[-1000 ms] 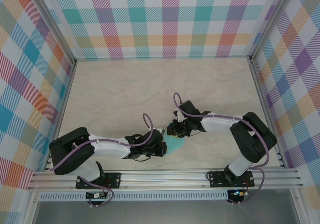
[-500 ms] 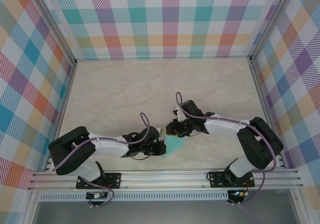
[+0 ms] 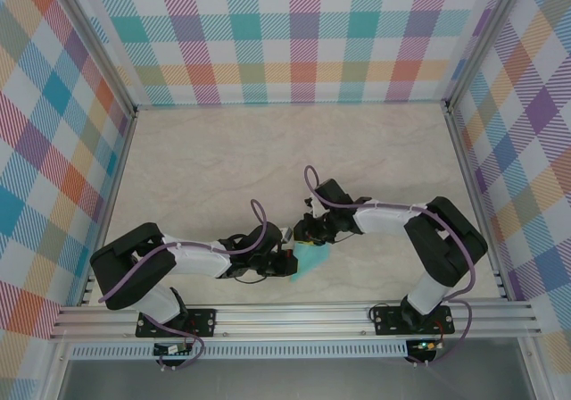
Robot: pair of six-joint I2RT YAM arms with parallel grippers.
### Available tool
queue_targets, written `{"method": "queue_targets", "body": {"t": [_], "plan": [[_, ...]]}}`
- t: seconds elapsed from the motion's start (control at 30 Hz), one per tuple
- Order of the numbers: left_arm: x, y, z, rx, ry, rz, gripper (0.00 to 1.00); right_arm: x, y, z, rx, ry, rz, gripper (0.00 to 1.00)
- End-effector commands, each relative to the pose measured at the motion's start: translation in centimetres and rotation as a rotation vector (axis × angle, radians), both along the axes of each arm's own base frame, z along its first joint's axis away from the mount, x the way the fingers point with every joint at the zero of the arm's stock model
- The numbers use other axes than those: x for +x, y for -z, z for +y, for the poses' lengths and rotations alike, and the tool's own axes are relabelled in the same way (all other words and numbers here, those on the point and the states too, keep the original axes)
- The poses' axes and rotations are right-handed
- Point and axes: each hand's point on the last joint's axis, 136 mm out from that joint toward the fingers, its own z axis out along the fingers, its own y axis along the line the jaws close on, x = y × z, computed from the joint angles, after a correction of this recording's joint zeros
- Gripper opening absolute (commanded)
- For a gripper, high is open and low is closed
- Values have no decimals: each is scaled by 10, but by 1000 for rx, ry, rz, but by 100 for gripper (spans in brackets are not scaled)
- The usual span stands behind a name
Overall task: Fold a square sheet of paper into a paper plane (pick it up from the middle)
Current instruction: Perform the fourth fold on the wing at the bottom-center of the table.
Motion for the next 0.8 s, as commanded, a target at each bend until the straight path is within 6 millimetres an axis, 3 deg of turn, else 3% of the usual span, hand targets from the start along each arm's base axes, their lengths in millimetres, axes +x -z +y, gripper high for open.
{"method": "queue_targets", "body": {"t": [0.0, 0.13, 0.33, 0.77], "plan": [[-3, 18, 18, 72, -31, 45, 6, 3, 8, -4, -68, 11, -3, 23], [-3, 16, 21, 77, -35, 36, 15, 3, 16, -11, -108, 27, 5, 22], [-3, 8, 23, 58, -43, 15, 18, 3, 16, -10, -103, 26, 4, 22], [-4, 16, 29, 76, -57, 20, 0, 5, 5, 3, -34, -6, 2, 24]]}}
